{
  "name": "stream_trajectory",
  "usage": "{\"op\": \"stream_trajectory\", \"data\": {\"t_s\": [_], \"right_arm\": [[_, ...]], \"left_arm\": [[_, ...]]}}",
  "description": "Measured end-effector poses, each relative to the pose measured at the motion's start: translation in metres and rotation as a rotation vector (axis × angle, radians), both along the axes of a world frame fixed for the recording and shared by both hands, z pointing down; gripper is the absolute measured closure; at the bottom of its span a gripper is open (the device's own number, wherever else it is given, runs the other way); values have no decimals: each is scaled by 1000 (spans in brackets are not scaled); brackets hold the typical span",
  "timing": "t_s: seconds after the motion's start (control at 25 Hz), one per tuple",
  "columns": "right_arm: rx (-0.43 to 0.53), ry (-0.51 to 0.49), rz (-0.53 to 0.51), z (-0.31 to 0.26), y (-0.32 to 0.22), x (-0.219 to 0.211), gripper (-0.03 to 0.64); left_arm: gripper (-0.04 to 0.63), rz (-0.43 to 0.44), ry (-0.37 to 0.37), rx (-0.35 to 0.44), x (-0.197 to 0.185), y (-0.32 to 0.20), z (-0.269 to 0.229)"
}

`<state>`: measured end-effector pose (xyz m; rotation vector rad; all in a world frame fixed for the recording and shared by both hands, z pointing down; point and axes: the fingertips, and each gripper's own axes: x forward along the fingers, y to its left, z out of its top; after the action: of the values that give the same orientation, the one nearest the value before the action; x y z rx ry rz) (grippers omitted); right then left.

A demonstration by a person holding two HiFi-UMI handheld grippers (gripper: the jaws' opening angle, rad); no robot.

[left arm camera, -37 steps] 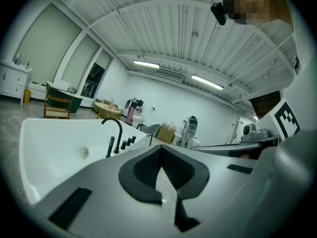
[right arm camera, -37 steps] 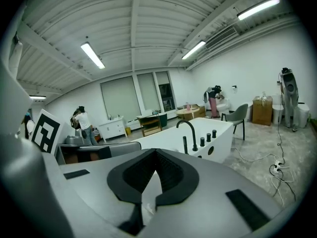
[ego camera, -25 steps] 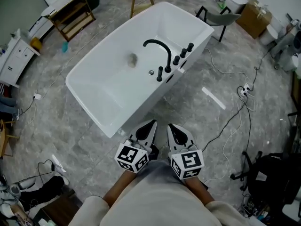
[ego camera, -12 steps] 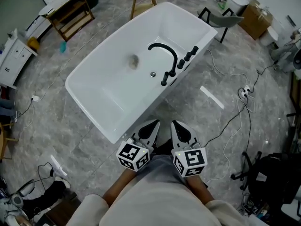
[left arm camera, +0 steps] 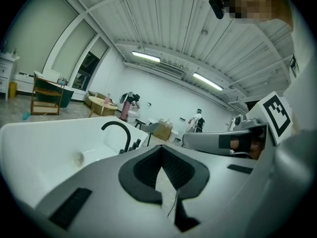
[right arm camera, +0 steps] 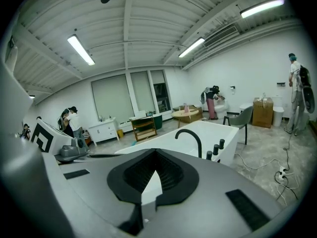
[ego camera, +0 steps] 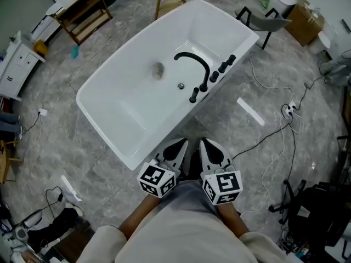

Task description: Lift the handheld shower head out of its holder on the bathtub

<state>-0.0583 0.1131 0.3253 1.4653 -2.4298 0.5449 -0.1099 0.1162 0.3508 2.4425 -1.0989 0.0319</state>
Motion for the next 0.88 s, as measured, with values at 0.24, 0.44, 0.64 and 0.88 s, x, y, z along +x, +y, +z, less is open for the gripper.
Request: {"op": "stream_trajectory", "data": {"t_s": [0.24,0.44,0.64,0.88], "right_arm": [[-21,-10,-17,7,-39,27,603],[-42,-21,-49,13,-81,55,603],[-42,-30,-93,14,-118,81,603],[-36,-34,-157,18,-151,103,603]], "left_arm": [[598,-20,-2,-17,25,-39,10],[598,-16,38,-29,60,-77,10],[598,-42,19,-10,89,-112,9],[598,-84,-12,51,106,-143,8]]}}
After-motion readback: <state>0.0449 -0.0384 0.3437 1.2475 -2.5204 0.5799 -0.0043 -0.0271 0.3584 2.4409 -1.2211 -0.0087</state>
